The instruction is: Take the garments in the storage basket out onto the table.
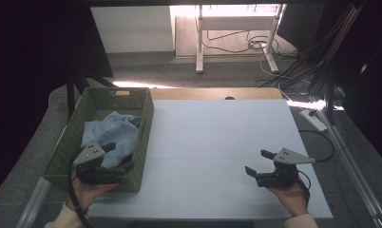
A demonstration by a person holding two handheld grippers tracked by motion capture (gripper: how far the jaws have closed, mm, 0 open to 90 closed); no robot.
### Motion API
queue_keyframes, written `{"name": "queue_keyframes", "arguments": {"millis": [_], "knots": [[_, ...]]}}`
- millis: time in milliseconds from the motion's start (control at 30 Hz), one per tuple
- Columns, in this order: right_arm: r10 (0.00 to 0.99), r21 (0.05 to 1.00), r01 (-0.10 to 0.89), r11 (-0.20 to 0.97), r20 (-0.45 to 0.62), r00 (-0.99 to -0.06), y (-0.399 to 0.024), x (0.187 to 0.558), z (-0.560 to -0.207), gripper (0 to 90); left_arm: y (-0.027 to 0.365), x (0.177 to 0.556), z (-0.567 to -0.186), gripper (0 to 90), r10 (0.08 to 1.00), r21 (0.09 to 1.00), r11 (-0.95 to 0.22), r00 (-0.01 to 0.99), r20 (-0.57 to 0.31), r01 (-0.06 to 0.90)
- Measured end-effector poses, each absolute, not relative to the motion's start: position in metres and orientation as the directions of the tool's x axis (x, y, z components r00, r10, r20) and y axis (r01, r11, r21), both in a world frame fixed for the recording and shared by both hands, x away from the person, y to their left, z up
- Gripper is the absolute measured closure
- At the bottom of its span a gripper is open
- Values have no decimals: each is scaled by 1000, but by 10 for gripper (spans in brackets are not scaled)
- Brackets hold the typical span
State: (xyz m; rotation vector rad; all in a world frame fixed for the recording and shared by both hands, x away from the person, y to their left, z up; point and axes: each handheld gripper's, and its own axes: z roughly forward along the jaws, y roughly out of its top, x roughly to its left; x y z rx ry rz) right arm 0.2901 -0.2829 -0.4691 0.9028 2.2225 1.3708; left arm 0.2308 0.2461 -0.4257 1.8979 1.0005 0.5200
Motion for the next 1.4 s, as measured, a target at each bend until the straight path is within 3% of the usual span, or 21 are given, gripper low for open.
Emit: {"name": "queue_keyframes", "arguments": {"millis": [1400], "knots": [[700, 881, 334, 334, 5, -714, -285, 291, -474, 121, 246, 258, -399, 65, 819, 845, -311, 573, 6, 435]]}}
